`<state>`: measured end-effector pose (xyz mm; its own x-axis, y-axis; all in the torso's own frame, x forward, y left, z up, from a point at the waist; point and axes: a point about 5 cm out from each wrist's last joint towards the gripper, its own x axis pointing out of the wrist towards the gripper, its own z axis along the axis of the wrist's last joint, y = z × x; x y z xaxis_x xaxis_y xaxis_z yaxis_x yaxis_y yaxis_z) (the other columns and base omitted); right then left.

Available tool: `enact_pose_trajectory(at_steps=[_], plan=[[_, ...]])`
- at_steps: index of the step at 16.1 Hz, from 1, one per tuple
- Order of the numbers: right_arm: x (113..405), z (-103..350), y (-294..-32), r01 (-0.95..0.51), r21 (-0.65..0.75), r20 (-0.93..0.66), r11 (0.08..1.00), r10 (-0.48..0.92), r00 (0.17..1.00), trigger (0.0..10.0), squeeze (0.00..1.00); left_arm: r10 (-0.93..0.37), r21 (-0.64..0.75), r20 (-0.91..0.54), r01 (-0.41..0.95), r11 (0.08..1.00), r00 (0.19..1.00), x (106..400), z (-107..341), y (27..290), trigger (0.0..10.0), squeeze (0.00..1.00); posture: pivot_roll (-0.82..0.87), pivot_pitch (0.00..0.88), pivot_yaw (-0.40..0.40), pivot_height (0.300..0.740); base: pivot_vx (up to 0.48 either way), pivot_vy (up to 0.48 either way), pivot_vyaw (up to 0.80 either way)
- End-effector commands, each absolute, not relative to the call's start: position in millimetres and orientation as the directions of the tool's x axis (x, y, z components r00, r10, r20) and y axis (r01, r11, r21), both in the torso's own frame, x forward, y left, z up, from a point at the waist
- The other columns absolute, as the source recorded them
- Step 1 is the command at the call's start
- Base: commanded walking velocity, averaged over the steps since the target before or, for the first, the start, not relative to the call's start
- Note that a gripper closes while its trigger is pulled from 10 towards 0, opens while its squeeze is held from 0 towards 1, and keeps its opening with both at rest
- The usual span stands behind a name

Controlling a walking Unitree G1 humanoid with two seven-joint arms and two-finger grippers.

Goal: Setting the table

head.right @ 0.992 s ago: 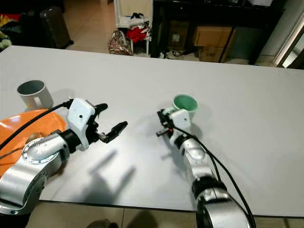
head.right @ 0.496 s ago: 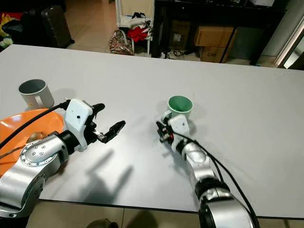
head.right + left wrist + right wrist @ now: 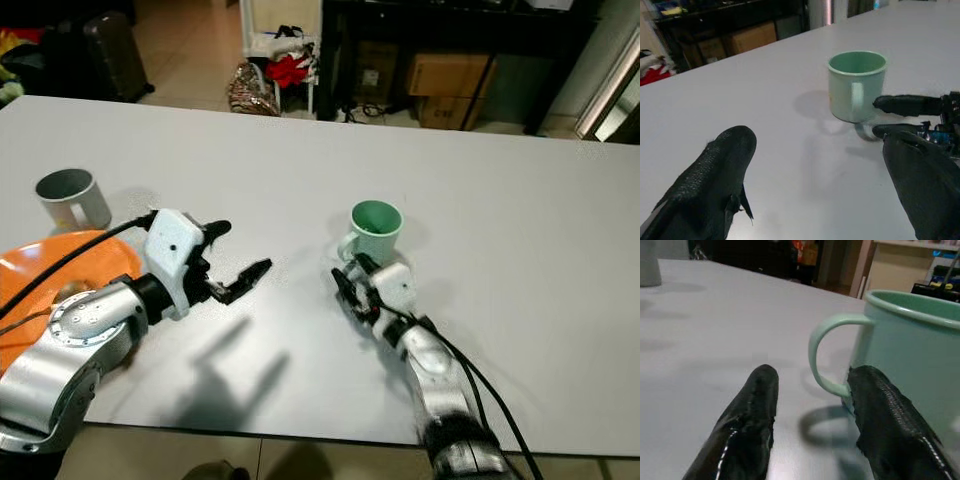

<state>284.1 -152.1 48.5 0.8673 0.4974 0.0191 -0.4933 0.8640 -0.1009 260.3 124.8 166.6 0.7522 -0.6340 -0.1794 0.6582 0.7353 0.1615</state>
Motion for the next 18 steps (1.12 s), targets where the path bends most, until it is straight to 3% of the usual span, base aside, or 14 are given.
enact_pose_trajectory(at_steps=[1, 3, 4, 5, 10, 11, 18], plan=[[280, 54, -160, -0.475, -0.112, 0.028, 0.873, 0.481, 0.876, 10.0, 1.00, -0.665, 0.174, -0.186, 0.691, 0.702, 0.723, 261, 168, 121, 10.0, 0.00, 0.11, 0.000, 0.019, 0.740, 0.000, 0.000, 0.00], [272, 56, -170, -0.418, -0.114, 0.014, 0.901, 0.422, 0.906, 10.0, 1.00, -0.687, 0.167, -0.196, 0.714, 0.680, 0.699, 259, 168, 120, 10.0, 0.00, 0.11, 0.000, 0.028, 0.740, 0.000, 0.000, 0.00], [271, 57, -177, -0.356, -0.108, 0.004, 0.928, 0.359, 0.933, 10.0, 0.23, -0.708, 0.159, -0.208, 0.738, 0.656, 0.675, 256, 167, 120, 10.0, 0.00, 0.11, 0.000, 0.029, 0.740, 0.000, 0.000, 0.00], [273, 61, -185, -0.292, -0.091, 0.009, 0.952, 0.294, 0.956, 10.0, 0.00, -0.731, 0.152, -0.227, 0.765, 0.626, 0.644, 253, 166, 119, 10.0, 0.00, 0.11, 0.000, 0.031, 0.740, 0.000, 0.000, 0.00], [290, 73, -195, -0.196, -0.068, -0.024, 0.978, 0.195, 0.981, 10.0, 0.00, -0.753, 0.143, -0.253, 0.793, 0.592, 0.607, 249, 162, 118, 10.0, 0.00, 0.11, 0.000, 0.031, 0.740, 0.000, 0.000, 0.00], [308, 78, -198, -0.174, -0.074, -0.050, 0.982, 0.171, 0.984, 10.0, 0.00, -0.755, 0.143, -0.255, 0.795, 0.589, 0.605, 248, 163, 118, 10.0, 0.00, 0.12, 0.000, 0.027, 0.740, 0.000, 0.000, 0.00], [347, 93, -189, -0.254, -0.031, -0.098, 0.967, 0.250, 0.963, 10.0, 0.00, -0.747, 0.147, -0.265, 0.791, 0.594, 0.610, 246, 162, 122, 10.0, 0.00, 0.14, 0.000, 0.019, 0.740, 0.000, 0.000, 0.00]])
